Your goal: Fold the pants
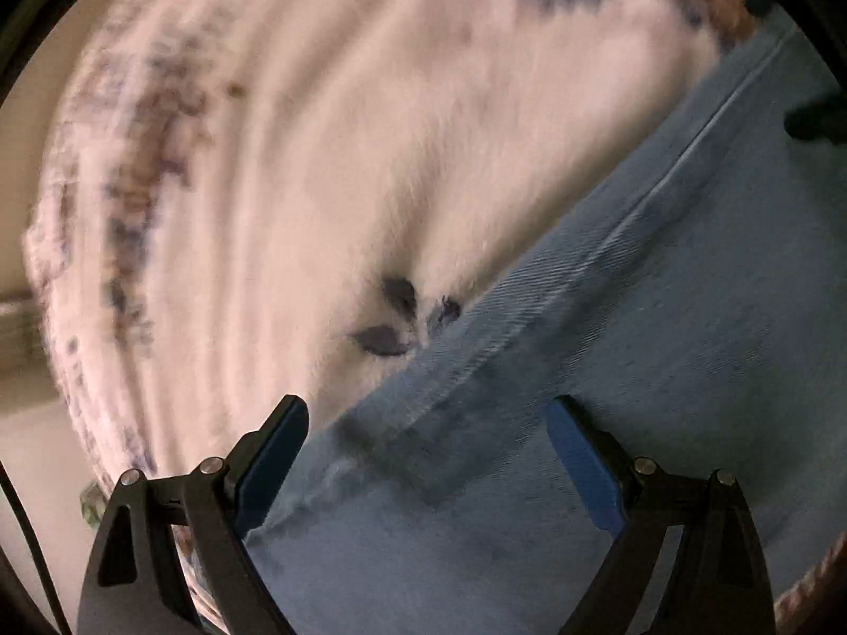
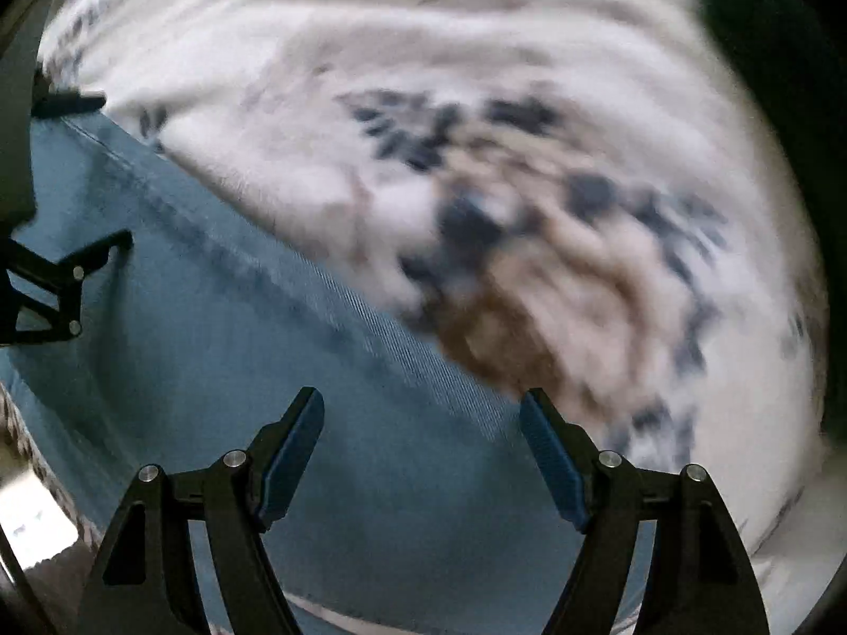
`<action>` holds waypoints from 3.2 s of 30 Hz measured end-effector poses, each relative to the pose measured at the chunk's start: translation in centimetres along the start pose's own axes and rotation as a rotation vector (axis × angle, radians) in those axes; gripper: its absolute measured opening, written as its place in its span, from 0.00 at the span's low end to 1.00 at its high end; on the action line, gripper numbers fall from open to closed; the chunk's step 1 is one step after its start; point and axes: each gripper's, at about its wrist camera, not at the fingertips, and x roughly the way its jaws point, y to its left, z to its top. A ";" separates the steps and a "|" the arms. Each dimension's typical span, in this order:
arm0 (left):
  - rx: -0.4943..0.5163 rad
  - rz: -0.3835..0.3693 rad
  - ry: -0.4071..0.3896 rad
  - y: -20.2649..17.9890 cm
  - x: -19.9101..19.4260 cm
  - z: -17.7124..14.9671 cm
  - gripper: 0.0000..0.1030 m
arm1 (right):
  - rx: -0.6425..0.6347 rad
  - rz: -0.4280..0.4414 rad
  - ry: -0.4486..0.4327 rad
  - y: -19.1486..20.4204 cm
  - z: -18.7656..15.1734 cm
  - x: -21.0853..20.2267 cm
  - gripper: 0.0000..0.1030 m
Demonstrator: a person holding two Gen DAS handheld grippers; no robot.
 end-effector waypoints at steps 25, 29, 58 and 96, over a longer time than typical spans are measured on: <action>-0.199 -0.207 -0.228 3.3 -7.2 -5.5 0.09 | 0.049 0.045 -0.194 5.1 -6.0 -8.7 0.06; -0.327 -0.183 -0.303 -1.1 -12.2 -10.0 0.09 | 0.091 0.038 -0.285 6.5 -11.8 -12.1 0.05; -0.848 -0.203 -0.006 -21.6 -7.3 -27.8 0.76 | 0.351 0.112 -0.088 27.0 -25.6 4.1 0.43; -0.850 -0.014 -0.143 -20.6 -13.0 -20.1 0.89 | 1.442 0.143 -0.388 7.4 -41.9 2.4 0.08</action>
